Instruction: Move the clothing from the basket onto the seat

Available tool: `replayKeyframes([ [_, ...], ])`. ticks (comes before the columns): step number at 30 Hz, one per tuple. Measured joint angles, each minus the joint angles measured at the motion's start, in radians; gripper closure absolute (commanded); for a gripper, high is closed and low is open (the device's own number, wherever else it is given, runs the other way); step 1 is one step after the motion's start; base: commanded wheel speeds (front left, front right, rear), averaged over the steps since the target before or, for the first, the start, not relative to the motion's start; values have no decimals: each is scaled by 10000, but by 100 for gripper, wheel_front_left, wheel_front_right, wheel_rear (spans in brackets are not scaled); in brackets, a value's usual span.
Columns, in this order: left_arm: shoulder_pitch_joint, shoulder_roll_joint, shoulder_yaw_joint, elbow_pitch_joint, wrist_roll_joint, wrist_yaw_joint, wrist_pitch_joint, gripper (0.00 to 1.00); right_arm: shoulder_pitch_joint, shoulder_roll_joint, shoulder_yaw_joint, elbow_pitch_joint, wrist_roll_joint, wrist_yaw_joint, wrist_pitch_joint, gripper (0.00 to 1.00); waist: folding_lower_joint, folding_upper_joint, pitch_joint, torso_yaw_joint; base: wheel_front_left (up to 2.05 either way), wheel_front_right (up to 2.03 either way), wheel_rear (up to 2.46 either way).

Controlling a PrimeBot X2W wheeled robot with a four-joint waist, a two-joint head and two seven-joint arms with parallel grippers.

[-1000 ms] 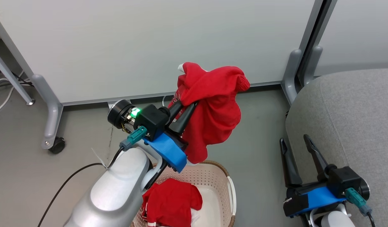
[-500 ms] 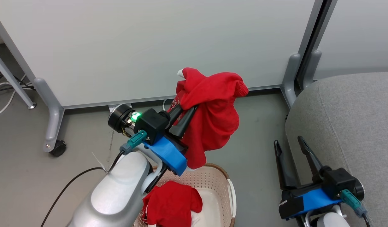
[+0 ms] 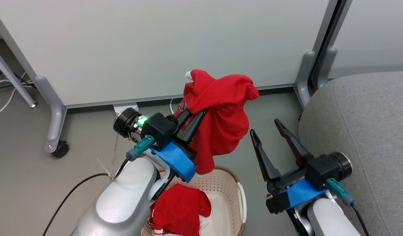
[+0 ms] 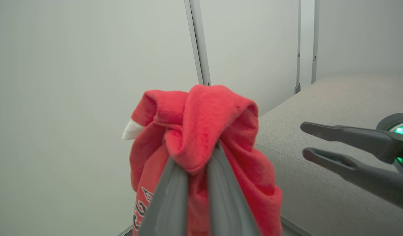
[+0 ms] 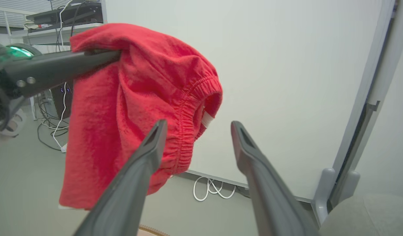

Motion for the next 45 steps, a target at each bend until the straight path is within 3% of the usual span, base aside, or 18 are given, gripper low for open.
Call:
replayKeyframes([
  [13,-270,-221,-130,-36,104,-10,0,100,-1953,-213,1390,1229,-58,0,-25,0,1,0,478,260,0,0,0],
  [23,-482,-395,-318,-144,157,-13,0,100,-3008,-63,1705,2982,-247,0,-25,0,1,0,797,509,0,0,0],
  [30,-560,-470,-412,-186,140,-23,0,100,-3350,105,1751,3429,-274,0,-25,0,1,0,927,588,0,0,0],
  [31,-561,-476,-420,-184,128,-23,0,100,-3370,121,1799,3505,-267,0,-27,100,1,0,928,594,0,0,0],
  [45,-564,-518,-412,-113,100,-25,0,100,-3380,159,2021,3632,-88,0,-25,100,1,0,867,573,0,0,0],
])
